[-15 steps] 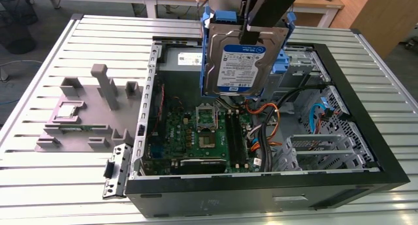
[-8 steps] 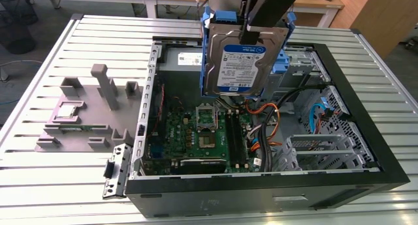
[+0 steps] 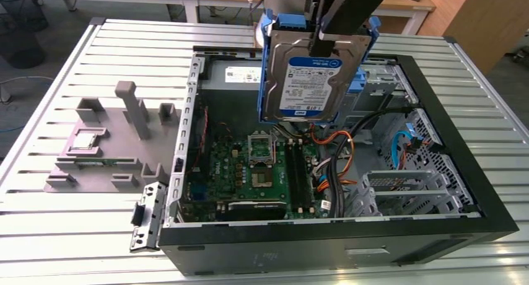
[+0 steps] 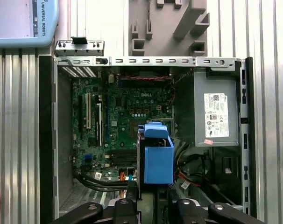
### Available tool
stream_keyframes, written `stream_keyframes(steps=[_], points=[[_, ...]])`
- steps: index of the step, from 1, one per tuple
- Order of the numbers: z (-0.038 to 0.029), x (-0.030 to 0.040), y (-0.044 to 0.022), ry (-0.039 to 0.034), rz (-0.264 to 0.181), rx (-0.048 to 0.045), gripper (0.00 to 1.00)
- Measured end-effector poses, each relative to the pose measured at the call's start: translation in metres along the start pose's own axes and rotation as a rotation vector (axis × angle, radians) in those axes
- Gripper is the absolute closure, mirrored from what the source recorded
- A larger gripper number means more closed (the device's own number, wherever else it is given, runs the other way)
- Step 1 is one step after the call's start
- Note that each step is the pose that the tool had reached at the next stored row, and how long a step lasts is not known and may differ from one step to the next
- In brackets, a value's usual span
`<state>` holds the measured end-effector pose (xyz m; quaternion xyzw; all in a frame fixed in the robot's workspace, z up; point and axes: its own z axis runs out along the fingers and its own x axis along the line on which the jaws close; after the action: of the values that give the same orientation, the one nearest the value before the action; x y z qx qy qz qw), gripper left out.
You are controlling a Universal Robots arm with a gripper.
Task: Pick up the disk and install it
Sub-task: 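Pick up the disk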
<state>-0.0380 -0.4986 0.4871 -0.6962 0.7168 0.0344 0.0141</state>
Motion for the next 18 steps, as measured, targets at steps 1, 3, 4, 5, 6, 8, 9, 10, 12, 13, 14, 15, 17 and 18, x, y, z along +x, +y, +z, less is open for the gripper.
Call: stream_keyframes(steps=[1, 3, 4, 5, 6, 8, 9, 10, 12, 13, 14, 15, 17, 18], points=[[0.0, 0.0, 0.0, -0.0001, 0.0, 0.0, 0.65], [0.0, 0.0, 0.0, 0.0, 0.0, 0.0, 0.65], [0.0, 0.0, -0.0001, 0.0, 0.0, 0.0, 0.65], [0.0, 0.0, -0.0001, -0.0001, 0.0, 0.0, 0.65], [-0.0003, -0.0001, -0.0001, 0.0, 0.0, 0.0, 0.65], [-0.0014, -0.0001, -0.0001, 0.0, 0.0, 0.0, 0.65], [-0.0021, -0.0002, -0.0001, 0.0, 0.0, 0.0, 0.65], [-0.0023, -0.0002, -0.0001, 0.0, 0.0, 0.0, 0.65], [-0.0023, -0.0002, -0.0001, 0.0, 0.0, 0.0, 0.65], [-0.0026, -0.0002, 0.0, -0.0001, 0.0, 0.0, 0.65], [-0.0028, -0.0002, 0.0, 0.0, 0.0, 0.0, 0.65], [-0.0029, -0.0002, 0.0, 0.0, 0.0, 0.0, 0.65], [-0.0029, -0.0002, 0.0, 0.0, 0.0, 0.0, 0.65], [-0.0029, -0.0002, 0.0, -0.0001, 0.0, 0.0001, 0.65]])
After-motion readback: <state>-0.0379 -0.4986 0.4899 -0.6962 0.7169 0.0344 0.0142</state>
